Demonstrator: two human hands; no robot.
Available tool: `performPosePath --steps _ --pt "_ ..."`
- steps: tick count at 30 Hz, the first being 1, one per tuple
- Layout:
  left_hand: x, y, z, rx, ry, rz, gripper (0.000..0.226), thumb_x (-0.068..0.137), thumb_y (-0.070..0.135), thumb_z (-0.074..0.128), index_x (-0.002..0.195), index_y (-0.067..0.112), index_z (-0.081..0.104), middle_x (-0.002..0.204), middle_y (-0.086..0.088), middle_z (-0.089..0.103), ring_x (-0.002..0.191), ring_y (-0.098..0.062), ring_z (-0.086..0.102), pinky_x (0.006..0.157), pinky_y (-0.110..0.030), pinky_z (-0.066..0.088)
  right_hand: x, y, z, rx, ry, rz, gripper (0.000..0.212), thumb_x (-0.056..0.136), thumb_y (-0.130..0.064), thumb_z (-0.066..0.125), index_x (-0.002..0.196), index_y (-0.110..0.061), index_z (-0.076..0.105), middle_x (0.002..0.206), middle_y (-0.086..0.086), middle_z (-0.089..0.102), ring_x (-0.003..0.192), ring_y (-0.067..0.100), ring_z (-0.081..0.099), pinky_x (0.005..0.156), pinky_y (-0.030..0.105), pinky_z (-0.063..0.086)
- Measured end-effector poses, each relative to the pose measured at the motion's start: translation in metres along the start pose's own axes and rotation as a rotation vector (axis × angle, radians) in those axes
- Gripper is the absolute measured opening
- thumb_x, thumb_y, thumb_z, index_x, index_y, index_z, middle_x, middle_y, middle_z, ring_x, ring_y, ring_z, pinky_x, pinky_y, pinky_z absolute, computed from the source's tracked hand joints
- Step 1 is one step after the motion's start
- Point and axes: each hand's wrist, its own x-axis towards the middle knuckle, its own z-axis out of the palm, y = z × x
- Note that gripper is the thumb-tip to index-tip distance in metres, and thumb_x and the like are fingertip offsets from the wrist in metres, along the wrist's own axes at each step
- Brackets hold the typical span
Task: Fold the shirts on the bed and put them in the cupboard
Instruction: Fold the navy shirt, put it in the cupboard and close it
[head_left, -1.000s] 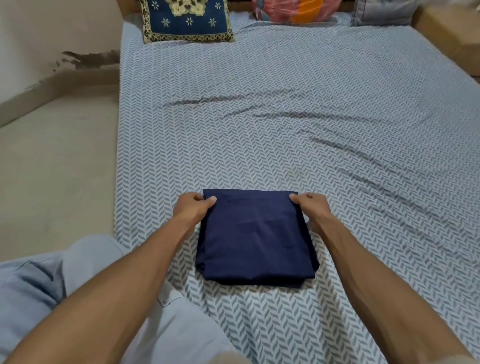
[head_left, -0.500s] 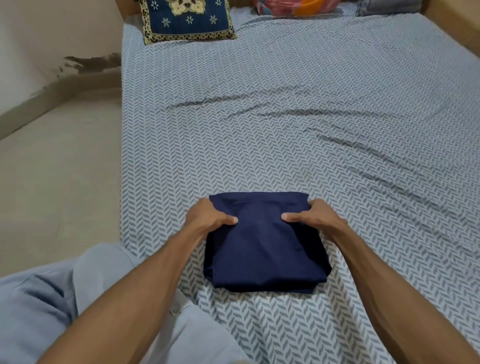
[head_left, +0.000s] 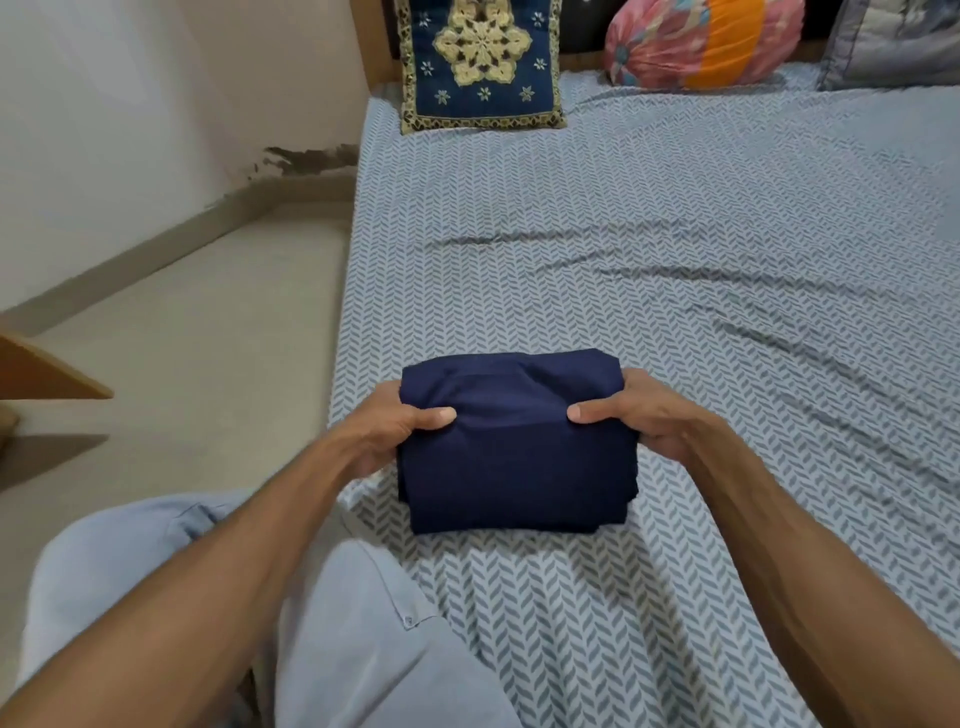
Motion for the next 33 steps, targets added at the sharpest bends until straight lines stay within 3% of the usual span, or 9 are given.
performPosePath --steps 6,10,13,18,22,24,26,29,33 --pt "-0.001 0.062 -0.044 0.116 0.161 0.168 0.048 0.071 -0.018 0.077 0.115 0.003 0.070 0.103 -0.010 0.077 0.097 -0.025 0.074 0.076 -0.034 0.060 0.042 -0.066 0.019 -0.057 0.003 -0.133 0.096 0.044 -0.020 0.102 0.130 -0.009 0.061 0.115 0.005 0.075 0.105 0.023 0.073 0.095 0.045 0.057" --pt "-0.002 0.102 -0.060 0.219 0.240 0.330 0.053 0.065 -0.018 0.081 0.112 0.005 0.071 0.104 -0.008 0.077 0.097 -0.021 0.074 0.081 -0.033 0.059 0.047 -0.102 0.023 -0.131 0.098 -0.331 0.072 0.055 -0.017 0.096 0.121 -0.015 0.068 0.108 -0.001 0.078 0.104 0.017 0.073 0.095 0.041 0.056" --pt "-0.006 0.101 -0.062 0.270 0.283 0.408 0.057 0.062 -0.015 0.084 0.110 0.014 0.073 0.102 0.001 0.078 0.092 -0.011 0.074 0.078 -0.029 0.060 0.043 -0.102 0.028 -0.192 0.211 -0.409 0.051 0.066 -0.016 0.093 0.112 -0.020 0.070 0.097 -0.007 0.077 0.092 0.002 0.073 0.079 0.024 0.058" --pt "-0.006 0.008 -0.064 0.477 0.160 0.433 0.025 0.055 0.027 0.083 0.076 0.040 0.078 0.074 0.019 0.073 0.077 0.001 0.065 0.072 -0.025 0.056 0.045 -0.020 0.043 -0.441 0.188 -0.401 0.031 0.073 -0.012 0.088 0.084 -0.034 0.069 0.066 -0.023 0.070 0.069 -0.013 0.062 0.066 0.018 0.052" --pt "-0.004 -0.055 -0.068 0.729 0.006 0.359 0.027 0.064 0.014 0.072 0.080 0.034 0.079 0.084 0.014 0.077 0.087 -0.007 0.073 0.084 -0.040 0.058 0.042 0.050 0.054 -0.536 0.037 -0.350 0.019 0.083 -0.002 0.076 0.093 -0.017 0.080 0.094 -0.003 0.077 0.084 -0.006 0.065 0.082 0.027 0.053" --pt "-0.005 -0.059 -0.069 0.856 -0.023 0.365 0.043 0.059 0.009 0.061 0.089 0.034 0.080 0.092 0.019 0.077 0.096 -0.005 0.071 0.091 -0.040 0.056 0.035 0.069 0.058 -0.510 0.037 -0.360 0.031 0.085 0.004 0.071 0.105 -0.018 0.080 0.113 -0.005 0.075 0.107 -0.017 0.059 0.099 0.022 0.050" --pt "-0.013 -0.053 -0.068 0.954 -0.021 0.349 0.056 0.053 0.012 0.052 0.096 0.036 0.078 0.096 0.023 0.075 0.099 -0.001 0.069 0.093 -0.034 0.055 0.028 0.080 0.061 -0.492 0.072 -0.392 0.038 0.080 0.001 0.067 0.109 -0.020 0.079 0.125 -0.003 0.071 0.128 -0.007 0.052 0.111 0.025 0.043" --pt "-0.027 -0.055 -0.065 1.045 -0.050 0.397 0.058 0.053 0.012 0.053 0.101 0.034 0.076 0.099 0.021 0.074 0.097 -0.002 0.068 0.090 -0.027 0.055 0.011 0.088 0.061 -0.557 0.204 -0.579 0.042 0.065 -0.006 0.061 0.102 -0.018 0.079 0.117 -0.005 0.072 0.129 0.009 0.056 0.107 0.024 0.044" --pt "-0.037 -0.069 -0.068 1.394 -0.149 0.555 0.038 0.058 0.020 0.063 0.090 0.035 0.077 0.090 0.016 0.068 0.089 -0.010 0.065 0.075 -0.024 0.052 -0.008 0.115 0.055 -0.905 0.221 -0.787 0.028 0.063 -0.014 0.077 0.088 -0.026 0.080 0.112 -0.008 0.075 0.117 0.016 0.066 0.098 0.040 0.054"
